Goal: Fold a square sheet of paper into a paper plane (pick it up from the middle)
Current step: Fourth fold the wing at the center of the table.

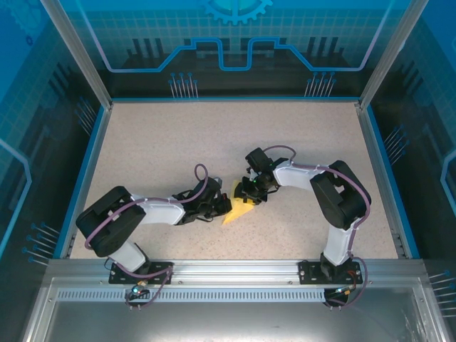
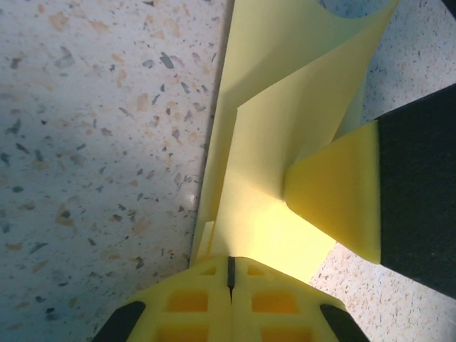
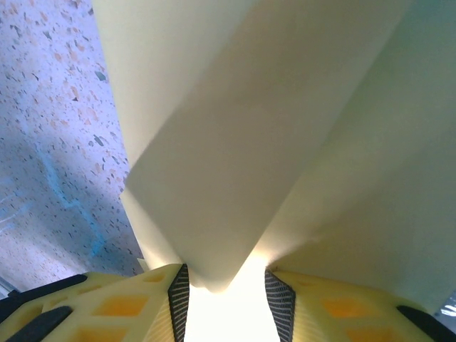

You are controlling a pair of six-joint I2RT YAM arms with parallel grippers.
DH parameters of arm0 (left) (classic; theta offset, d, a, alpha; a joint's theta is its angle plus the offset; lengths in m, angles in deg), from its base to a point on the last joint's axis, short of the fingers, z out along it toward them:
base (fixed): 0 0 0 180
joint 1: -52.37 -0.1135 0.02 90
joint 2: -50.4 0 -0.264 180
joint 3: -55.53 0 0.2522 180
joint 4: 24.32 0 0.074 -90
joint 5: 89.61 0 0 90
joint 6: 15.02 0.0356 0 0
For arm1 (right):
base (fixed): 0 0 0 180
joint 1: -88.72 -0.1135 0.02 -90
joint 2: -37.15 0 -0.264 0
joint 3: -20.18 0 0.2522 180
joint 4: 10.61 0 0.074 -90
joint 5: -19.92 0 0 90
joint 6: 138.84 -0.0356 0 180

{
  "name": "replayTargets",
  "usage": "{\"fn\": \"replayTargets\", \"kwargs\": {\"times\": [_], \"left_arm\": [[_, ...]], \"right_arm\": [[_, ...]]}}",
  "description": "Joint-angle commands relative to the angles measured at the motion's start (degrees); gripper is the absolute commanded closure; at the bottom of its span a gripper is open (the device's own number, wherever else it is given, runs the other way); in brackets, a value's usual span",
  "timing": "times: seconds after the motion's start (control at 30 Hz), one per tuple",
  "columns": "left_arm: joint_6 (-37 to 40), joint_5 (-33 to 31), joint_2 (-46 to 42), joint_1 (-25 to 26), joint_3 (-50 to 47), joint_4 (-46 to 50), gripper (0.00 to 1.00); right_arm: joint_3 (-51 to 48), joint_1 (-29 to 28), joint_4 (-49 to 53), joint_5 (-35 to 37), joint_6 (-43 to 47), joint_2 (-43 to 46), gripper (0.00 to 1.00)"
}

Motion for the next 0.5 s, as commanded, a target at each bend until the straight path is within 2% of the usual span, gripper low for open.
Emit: {"fn": "replayTargets", "kwargs": {"times": [0.0, 0.47], "left_arm": [[-0.31, -1.69, 0.51, -0.29, 1.33, 2.01, 0.96], [-0.72, -1.88, 1.12, -0.26, 1.24, 3.07, 0.97]], "right_arm": [[-3.48, -1.12, 4.37, 7.78, -0.16, -6.49, 0.60], [-2.95, -1.12, 5.29, 7.69, -0.22, -7.68, 0.61]]}}
